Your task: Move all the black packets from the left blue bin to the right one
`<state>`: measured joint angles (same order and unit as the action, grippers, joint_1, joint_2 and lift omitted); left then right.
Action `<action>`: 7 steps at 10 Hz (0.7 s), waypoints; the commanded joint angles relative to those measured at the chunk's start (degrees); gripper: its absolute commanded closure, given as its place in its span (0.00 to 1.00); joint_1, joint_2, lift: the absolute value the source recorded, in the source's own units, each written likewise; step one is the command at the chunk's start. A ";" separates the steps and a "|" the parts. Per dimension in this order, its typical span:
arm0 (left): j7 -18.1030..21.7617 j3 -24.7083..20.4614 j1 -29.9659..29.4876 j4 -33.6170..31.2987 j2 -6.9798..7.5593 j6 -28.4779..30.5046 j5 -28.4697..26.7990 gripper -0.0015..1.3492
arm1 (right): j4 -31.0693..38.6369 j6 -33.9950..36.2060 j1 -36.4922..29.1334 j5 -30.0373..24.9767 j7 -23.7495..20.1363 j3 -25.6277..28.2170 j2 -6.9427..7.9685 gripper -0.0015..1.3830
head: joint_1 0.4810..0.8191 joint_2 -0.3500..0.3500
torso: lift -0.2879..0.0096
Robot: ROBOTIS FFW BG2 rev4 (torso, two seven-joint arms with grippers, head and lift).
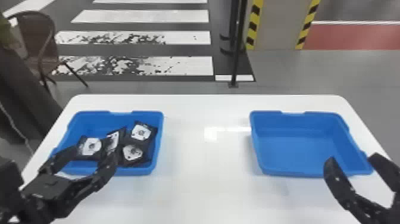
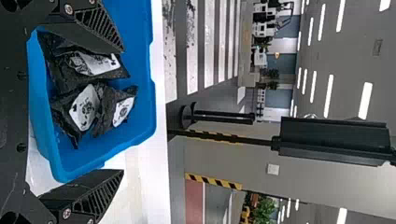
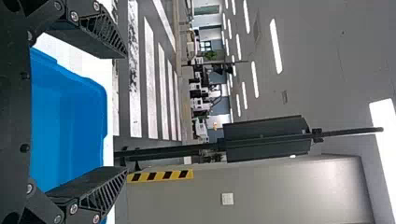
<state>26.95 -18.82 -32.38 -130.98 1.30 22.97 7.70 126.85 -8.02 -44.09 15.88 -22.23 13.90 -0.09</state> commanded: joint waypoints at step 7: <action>1.09 4.99 22.68 17.00 5.20 19.50 -4.39 0.09 | -1.21 0.14 0.92 0.23 0.00 -0.99 0.14 0.12 | 0.63 0.57 | 0.50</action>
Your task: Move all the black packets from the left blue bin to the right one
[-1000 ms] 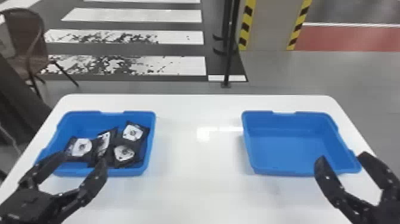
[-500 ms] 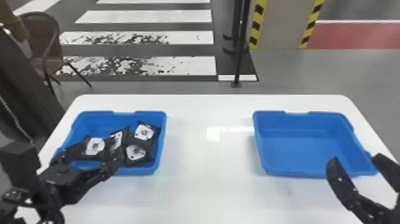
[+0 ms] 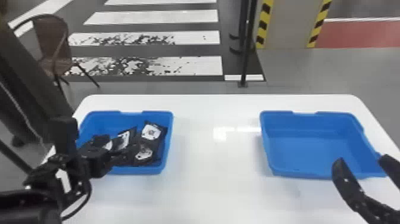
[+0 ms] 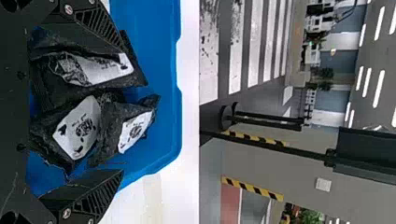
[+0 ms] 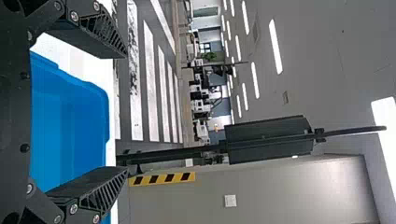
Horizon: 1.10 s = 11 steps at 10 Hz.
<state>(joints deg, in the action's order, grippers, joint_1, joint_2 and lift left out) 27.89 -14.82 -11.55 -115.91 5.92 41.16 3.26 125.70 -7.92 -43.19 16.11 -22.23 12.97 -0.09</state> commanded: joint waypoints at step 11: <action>4.28 8.88 17.60 22.33 4.72 5.39 -1.66 0.32 | -1.60 0.04 1.57 0.12 0.00 -1.32 0.14 0.12 | 0.63 0.49 | 0.50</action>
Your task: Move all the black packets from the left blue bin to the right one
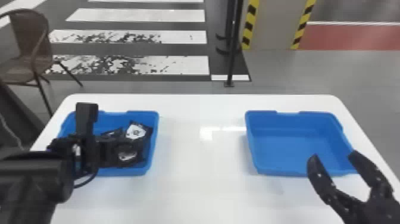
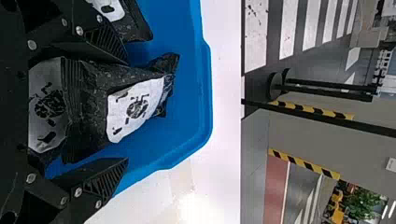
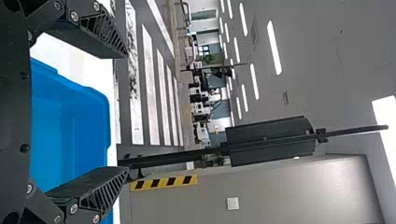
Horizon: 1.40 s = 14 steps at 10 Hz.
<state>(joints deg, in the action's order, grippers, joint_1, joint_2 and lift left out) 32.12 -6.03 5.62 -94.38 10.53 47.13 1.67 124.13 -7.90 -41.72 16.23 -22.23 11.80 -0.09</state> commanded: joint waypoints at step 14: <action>2.42 -1.86 -18.27 -28.03 -0.95 -3.69 4.50 0.89 | 3.06 16.62 3.75 12.56 -7.74 -5.40 -3.34 0.13 | 0.63 0.57 | 0.50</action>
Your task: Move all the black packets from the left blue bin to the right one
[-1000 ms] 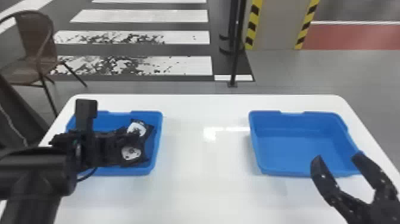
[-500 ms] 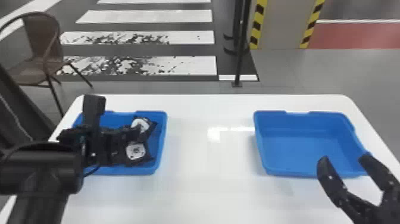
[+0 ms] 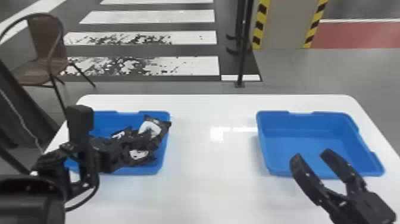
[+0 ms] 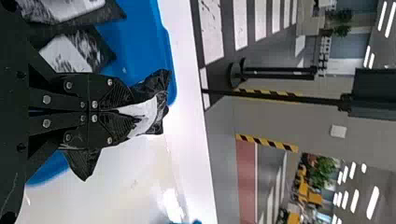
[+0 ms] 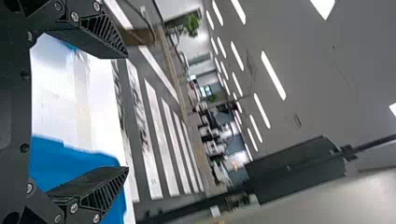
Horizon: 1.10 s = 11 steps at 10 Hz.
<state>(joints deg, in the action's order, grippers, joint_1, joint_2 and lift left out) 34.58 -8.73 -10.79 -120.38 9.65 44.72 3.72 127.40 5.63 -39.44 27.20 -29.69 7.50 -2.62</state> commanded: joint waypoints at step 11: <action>1.19 17.07 -4.11 -5.40 1.77 -3.52 17.76 0.89 | -9.07 19.11 16.80 12.22 -2.91 -7.39 -5.47 0.14 | 0.63 0.36 | 0.50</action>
<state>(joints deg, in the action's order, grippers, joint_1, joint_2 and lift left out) 35.77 8.25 -15.02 -125.79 11.36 41.09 21.43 118.43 24.74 -22.86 39.13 -32.61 0.27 -8.00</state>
